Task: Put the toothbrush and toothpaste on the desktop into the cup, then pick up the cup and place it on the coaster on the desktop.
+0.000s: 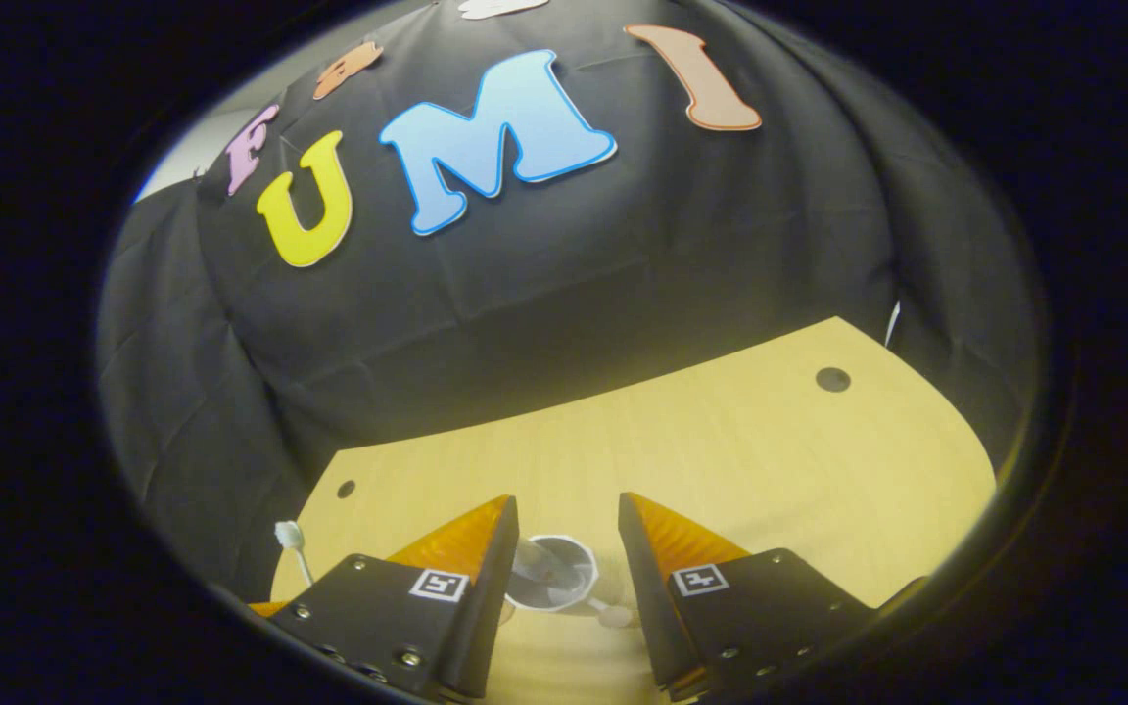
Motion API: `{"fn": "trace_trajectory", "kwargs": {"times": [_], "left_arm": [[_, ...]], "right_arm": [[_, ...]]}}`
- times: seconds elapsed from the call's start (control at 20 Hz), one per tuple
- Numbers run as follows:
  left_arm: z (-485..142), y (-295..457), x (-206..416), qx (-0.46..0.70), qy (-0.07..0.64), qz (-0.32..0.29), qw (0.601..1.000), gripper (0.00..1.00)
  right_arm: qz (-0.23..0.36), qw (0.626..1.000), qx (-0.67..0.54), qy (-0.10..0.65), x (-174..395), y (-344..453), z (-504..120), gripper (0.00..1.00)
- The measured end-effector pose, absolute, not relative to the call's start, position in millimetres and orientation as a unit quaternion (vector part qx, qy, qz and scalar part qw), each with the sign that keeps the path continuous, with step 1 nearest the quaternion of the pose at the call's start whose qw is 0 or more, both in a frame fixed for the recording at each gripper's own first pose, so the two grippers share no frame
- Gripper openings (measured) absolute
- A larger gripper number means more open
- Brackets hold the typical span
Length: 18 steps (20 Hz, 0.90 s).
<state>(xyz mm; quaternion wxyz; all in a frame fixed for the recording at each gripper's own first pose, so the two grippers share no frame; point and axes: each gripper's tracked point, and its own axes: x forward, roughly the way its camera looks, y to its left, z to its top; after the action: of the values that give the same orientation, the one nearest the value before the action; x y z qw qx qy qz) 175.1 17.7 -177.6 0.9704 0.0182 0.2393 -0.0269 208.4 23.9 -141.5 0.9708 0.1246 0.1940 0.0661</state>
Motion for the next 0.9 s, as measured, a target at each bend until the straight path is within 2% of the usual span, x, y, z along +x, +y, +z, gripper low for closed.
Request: {"fn": "trace_trajectory", "kwargs": {"times": [0.25,0.3,0.4,0.45,0.55,0.65,0.7,0.85,0.9], "left_arm": [[-152.4,-3.3,212.5,0.037,0.196,-0.063,0.978,0.09],[-147.1,-13.6,219.9,0.042,0.186,-0.073,0.979,0.09],[-139.0,-28.6,234.2,0.049,0.168,-0.094,0.98,0.09],[-135.4,-34.9,238.8,0.054,0.16,-0.105,0.98,0.09],[-129.5,-50.9,246.4,0.062,0.147,-0.125,0.979,0.09],[-124.4,-66.4,248.7,0.068,0.136,-0.142,0.978,0.09],[-122.6,-73.6,252.7,0.069,0.131,-0.151,0.977,0.09],[-123.2,-95.2,269.3,0.075,0.121,-0.174,0.974,0.09],[-123.2,-102.9,274.2,0.077,0.117,-0.181,0.974,0.09]], "right_arm": [[0.032,0.968,0.11,0.225,186.1,-6.4,-163.1,0.61],[0.024,0.966,0.112,0.234,180.8,-12.6,-169.1,0.57],[0.008,0.962,0.119,0.247,170.8,-25.3,-178.5,0.61],[0.0,0.96,0.122,0.253,166.0,-32.1,-182.6,0.57],[-0.015,0.958,0.121,0.26,157.9,-44.7,-187.3,0.61],[-0.028,0.957,0.119,0.262,151.5,-56.6,-189.0,0.57],[-0.034,0.956,0.12,0.264,148.7,-62.5,-190.0,0.61],[-0.054,0.953,0.124,0.272,136.6,-78.3,-196.7,0.61],[-0.06,0.951,0.124,0.277,132.4,-82.8,-199.9,0.57]]}}
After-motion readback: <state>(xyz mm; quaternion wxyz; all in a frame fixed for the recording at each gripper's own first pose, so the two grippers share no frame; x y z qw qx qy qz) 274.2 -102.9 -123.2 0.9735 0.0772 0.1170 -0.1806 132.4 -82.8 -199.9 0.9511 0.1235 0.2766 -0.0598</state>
